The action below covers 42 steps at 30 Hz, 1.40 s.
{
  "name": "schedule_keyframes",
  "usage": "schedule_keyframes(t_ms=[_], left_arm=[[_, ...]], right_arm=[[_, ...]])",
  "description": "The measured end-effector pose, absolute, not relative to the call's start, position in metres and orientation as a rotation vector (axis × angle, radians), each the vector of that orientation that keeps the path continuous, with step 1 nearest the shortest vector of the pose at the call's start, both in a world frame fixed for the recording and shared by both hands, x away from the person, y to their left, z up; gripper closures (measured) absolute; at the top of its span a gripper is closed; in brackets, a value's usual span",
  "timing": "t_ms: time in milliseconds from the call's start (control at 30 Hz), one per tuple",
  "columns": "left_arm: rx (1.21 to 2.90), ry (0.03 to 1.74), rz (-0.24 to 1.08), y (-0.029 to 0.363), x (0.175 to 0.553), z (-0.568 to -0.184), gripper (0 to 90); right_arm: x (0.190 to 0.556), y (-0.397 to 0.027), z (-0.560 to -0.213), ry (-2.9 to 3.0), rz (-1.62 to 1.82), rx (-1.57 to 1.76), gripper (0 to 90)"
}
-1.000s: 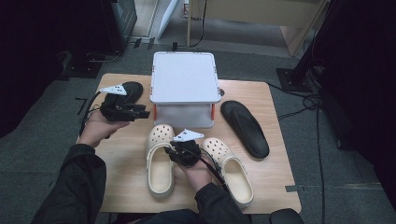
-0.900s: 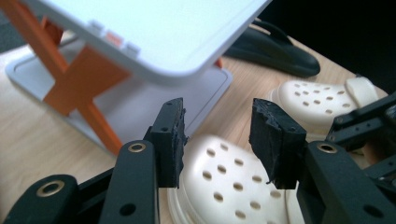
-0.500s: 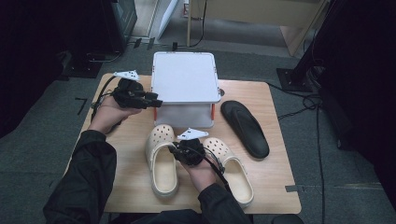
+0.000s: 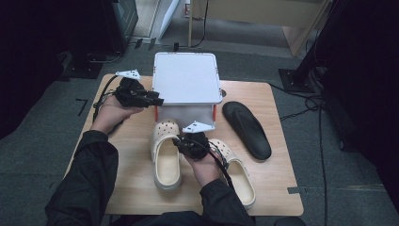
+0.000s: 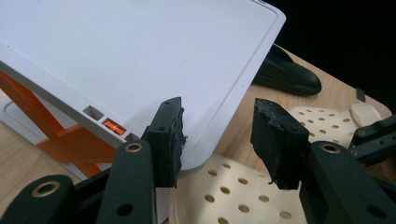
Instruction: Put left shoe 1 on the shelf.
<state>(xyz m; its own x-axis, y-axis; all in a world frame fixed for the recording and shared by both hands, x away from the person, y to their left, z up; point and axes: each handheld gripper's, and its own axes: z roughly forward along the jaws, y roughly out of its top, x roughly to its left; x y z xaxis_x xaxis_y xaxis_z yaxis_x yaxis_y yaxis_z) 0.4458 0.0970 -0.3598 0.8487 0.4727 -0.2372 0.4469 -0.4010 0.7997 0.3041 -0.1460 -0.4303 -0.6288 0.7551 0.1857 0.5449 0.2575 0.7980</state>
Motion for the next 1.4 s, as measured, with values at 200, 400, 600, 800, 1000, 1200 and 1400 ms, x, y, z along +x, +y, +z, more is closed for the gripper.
schedule_keyframes(t_ms=[200, 400, 600, 800, 1000, 1200, 1400], left_arm=[[2.039, 0.679, 0.039, 0.098, 0.444, -0.36, 54.7], [2.039, 0.678, 0.046, 0.097, 0.444, -0.361, 54.7], [2.043, 0.663, 0.061, 0.097, 0.443, -0.361, 55.4], [2.037, 0.661, 0.057, 0.098, 0.444, -0.362, 55.4], [2.032, 0.665, 0.057, 0.098, 0.443, -0.362, 55.8], [2.037, 0.665, 0.065, 0.097, 0.443, -0.362, 55.7], [2.034, 0.668, 0.065, 0.097, 0.443, -0.362, 55.8]], right_arm=[[0.32, -0.149, -0.418, 2.26, 1.256, 1.204, 76.4], [0.336, -0.15, -0.418, 2.227, 1.21, 1.226, 76.3], [0.359, -0.149, -0.429, 2.206, 1.182, 1.25, 76.3], [0.371, -0.151, -0.439, 2.183, 1.19, 1.265, 75.9], [0.376, -0.152, -0.443, 2.202, 1.222, 1.29, 71.8], [0.373, -0.153, -0.44, 2.228, 1.243, 1.294, 60.2], [0.363, -0.16, -0.426, 2.224, 1.243, 1.281, 53.2]])
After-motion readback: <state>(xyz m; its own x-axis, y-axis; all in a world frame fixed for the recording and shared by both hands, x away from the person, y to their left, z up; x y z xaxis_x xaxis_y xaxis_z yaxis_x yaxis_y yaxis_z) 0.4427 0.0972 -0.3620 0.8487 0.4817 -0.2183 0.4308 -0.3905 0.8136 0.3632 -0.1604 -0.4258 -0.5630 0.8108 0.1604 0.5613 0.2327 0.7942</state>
